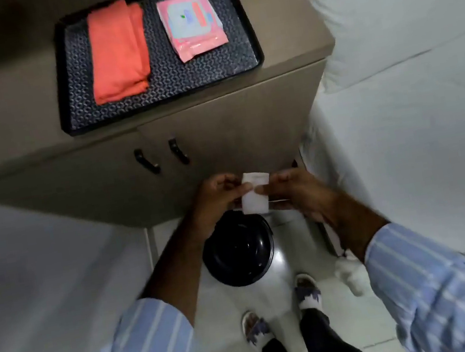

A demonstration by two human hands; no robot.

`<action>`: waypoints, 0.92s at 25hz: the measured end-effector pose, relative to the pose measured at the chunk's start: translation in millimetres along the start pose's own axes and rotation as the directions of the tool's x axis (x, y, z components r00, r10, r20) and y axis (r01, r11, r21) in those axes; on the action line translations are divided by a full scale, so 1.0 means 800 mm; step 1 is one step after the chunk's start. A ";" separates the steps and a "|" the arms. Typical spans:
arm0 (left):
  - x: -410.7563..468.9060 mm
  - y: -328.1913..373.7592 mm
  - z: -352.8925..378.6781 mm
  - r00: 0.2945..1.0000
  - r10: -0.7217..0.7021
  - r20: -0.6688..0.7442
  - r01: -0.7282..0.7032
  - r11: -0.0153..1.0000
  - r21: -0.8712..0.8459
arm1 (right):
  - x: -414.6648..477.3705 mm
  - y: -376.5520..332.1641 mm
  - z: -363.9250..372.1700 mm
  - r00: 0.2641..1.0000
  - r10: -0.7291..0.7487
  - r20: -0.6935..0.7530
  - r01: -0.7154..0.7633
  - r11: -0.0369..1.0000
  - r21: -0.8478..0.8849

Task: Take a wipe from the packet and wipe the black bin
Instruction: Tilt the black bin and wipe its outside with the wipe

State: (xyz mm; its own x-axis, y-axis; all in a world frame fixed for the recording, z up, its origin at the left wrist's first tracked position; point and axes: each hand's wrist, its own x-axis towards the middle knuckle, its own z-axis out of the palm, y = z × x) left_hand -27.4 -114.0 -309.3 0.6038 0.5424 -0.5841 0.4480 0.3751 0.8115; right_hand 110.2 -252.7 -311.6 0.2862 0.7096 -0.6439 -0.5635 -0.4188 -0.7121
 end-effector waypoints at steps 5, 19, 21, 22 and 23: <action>0.068 -0.162 0.033 0.996 -0.092 0.016 0.090 0.988 0.127 | 0.068 0.161 -0.063 0.985 0.173 -0.010 -0.169 0.975 0.145; 0.316 -0.383 0.045 0.897 -0.201 0.393 -0.382 0.089 0.920 | 0.243 0.475 -0.197 0.803 0.411 -0.432 -0.230 0.882 0.411; 0.335 -0.405 0.058 0.902 -0.178 0.393 -0.404 -0.028 0.915 | 0.257 0.495 -0.198 0.789 0.408 -0.458 -0.209 0.881 0.425; 0.337 -0.417 0.061 0.908 -0.130 0.398 -0.409 -0.067 0.910 | 0.261 0.503 -0.197 0.783 0.411 -0.466 -0.204 0.879 0.432; 0.336 -0.428 0.061 0.910 -0.064 0.409 -0.413 -0.090 0.906 | 0.261 0.508 -0.194 0.779 0.415 -0.470 -0.205 0.877 0.434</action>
State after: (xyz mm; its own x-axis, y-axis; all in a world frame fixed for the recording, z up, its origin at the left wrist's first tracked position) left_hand 14.1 -133.5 -745.0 0.7905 0.1625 -0.5906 0.3075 -0.9391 0.1533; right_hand 61.3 -362.6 -779.4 0.3535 0.1125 -0.9286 -0.8895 -0.2669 -0.3709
